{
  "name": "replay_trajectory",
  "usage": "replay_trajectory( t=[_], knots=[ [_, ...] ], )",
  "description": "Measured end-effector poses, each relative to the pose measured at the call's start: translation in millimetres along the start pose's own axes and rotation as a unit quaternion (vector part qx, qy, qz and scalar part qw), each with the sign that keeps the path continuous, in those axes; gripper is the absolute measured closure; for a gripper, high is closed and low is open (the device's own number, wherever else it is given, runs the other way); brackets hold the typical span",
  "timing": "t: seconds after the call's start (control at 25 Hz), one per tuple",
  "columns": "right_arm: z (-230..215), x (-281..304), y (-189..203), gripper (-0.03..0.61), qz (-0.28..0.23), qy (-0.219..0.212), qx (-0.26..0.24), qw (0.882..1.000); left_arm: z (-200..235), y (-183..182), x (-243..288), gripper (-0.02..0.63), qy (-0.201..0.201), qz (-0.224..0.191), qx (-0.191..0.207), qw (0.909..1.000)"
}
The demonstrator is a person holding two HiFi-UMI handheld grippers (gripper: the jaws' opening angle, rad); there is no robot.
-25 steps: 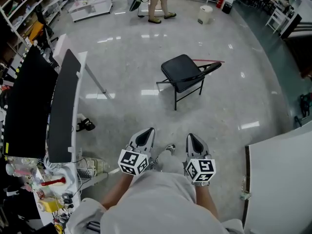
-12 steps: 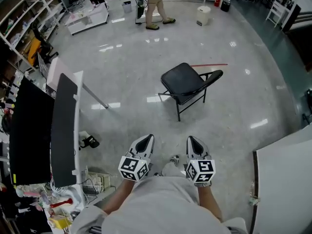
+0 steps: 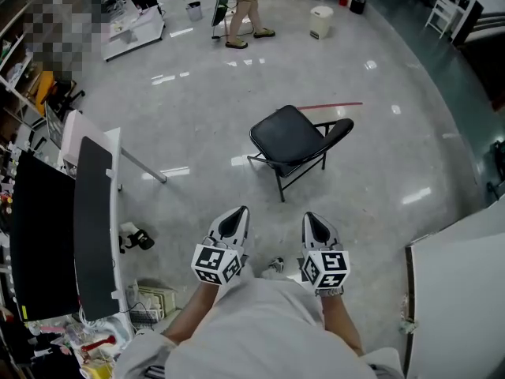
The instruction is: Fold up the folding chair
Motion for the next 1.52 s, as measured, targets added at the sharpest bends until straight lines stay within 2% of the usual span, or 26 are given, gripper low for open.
replay_trajectory(
  t=[0.16, 0.36, 0.72, 0.96, 1.12, 1.32, 1.52],
  knots=[
    [-7.5, 22.5, -7.7, 0.577, 0.003, 0.015, 0.001, 1.0, 15.6, -7.0, 25.9, 0.603, 0.016, 0.005, -0.002, 0.9999],
    [-16.5, 55.5, -11.0, 0.577, 0.012, 0.056, 0.01, 0.998, 42.7, -10.6, 67.8, 0.603, 0.053, 0.022, -0.004, 0.9984],
    [-19.8, 124.9, -47.2, 0.577, 0.007, 0.126, 0.043, 0.991, 95.8, -52.9, 140.5, 0.603, 0.132, 0.028, 0.003, 0.9908],
    [-11.8, 151.7, -48.0, 0.577, 0.007, 0.162, 0.059, 0.985, 126.5, -58.0, 161.4, 0.603, 0.162, 0.042, -0.004, 0.9859],
    [-10.6, 166.4, -41.9, 0.577, 0.016, 0.175, 0.072, 0.982, 138.5, -58.7, 172.9, 0.603, 0.175, 0.049, 0.002, 0.9833],
    [-15.2, 179.8, -35.1, 0.577, 0.029, 0.18, 0.08, 0.98, 150.5, -48.5, 191.1, 0.603, 0.175, 0.066, -0.01, 0.9823],
    [-51.4, 186.2, -29.5, 0.577, 0.043, 0.197, 0.102, 0.974, 137.1, -47.5, 226.7, 0.603, 0.184, 0.079, -0.012, 0.9796]
  ],
)
Point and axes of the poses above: the fingertips, and each gripper's own axes: x forward along the fingers, z to its left, y out of its underside, the point moved 1 cm from there along -x, backward along the fingers, and after that the axes turned 1 degree about -z, right-handed, at the moved point
